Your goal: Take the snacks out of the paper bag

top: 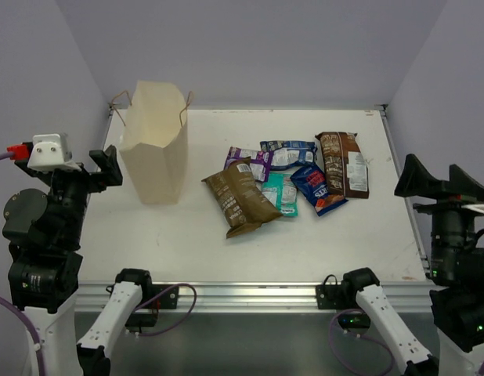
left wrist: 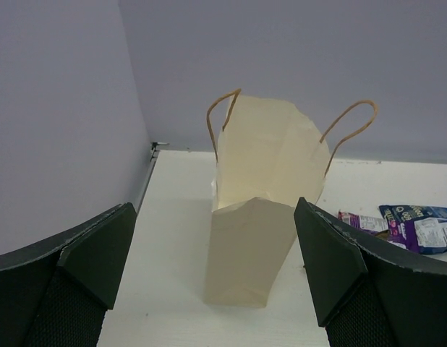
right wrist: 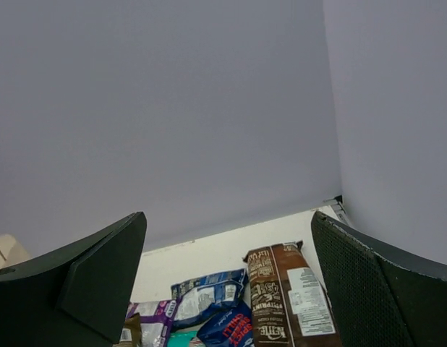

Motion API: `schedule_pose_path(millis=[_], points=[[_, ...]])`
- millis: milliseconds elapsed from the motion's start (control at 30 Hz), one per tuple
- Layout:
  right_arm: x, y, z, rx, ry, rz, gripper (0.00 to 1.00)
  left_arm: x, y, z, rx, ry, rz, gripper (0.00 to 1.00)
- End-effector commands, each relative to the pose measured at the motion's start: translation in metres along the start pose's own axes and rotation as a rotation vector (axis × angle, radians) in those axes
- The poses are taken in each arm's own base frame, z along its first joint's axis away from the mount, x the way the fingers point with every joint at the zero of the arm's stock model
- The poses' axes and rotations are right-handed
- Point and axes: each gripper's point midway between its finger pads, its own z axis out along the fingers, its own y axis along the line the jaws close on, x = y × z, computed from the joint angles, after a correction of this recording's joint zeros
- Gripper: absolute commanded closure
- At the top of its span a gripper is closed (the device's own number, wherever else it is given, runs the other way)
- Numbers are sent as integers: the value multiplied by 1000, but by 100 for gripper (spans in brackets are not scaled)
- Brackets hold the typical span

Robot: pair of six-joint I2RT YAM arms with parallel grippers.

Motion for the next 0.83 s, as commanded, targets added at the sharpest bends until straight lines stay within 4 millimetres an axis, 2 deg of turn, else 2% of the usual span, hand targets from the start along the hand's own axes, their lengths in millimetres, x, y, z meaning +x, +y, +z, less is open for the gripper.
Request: schedule_pose_path(millis=[0,133,367,500,667,800], points=[[5,5,-8,-54,-4,-6,1,-23,3,-12,-8,-63,0,0],[-3,0,-20,-57,-28,-10,1,-30,4,-18,-9,-84,-7,0],[-12,0,-34,-94,-89,-13,1,-31,8,-25,-22,-91,-2,0],[-10,2,-35,-104,-76,-12,1,-28,7,-28,-13,-99,-8,0],[-3,0,-37,-104,-68,-15,1,-20,4,-26,4,-81,-12,0],[-5,-1,-43,-118,-82,-16,1,-17,-2,-23,26,-71,-30,0]])
